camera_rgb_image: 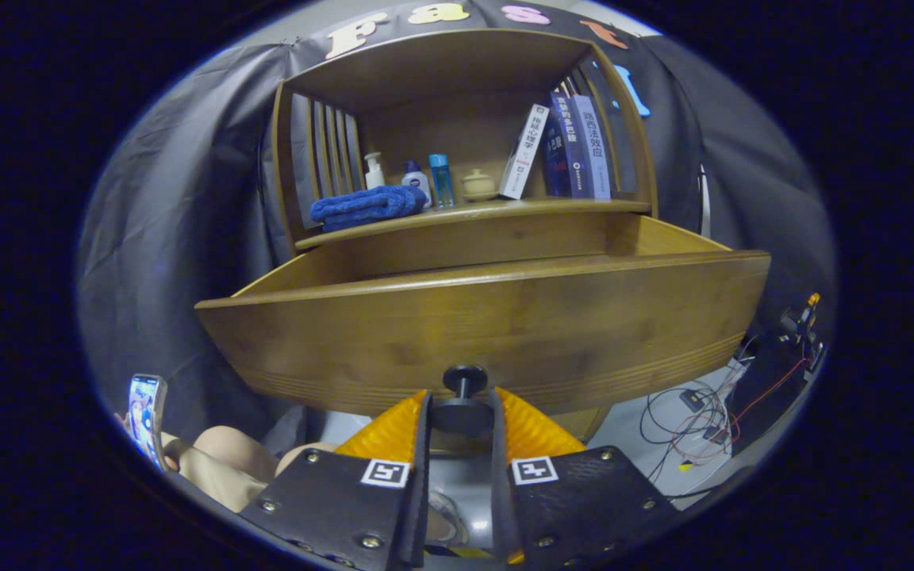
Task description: Pull open the drawer, take out the items inside it, and place them on the countertop above the cabinet.
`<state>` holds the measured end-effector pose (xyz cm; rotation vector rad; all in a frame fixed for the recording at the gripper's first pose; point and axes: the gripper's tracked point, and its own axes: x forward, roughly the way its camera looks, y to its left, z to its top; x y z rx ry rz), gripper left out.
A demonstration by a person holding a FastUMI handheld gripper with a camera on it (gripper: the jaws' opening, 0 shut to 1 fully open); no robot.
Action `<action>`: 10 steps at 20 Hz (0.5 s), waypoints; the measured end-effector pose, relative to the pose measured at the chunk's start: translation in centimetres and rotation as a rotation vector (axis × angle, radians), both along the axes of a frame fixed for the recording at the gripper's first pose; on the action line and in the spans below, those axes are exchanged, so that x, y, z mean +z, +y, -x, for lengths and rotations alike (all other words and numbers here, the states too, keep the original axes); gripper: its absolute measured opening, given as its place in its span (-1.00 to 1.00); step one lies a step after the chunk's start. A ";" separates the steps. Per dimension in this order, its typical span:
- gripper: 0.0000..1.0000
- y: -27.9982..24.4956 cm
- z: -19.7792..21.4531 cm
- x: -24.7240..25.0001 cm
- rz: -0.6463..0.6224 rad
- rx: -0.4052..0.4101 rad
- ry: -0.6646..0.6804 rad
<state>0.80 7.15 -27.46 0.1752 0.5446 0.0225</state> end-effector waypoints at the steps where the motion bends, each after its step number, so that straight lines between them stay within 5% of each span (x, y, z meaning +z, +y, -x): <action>1: -0.35 0.0 0.5 0.0 0.001 0.002 0.004; 10: -0.35 0.1 1.2 0.0 0.007 0.002 0.012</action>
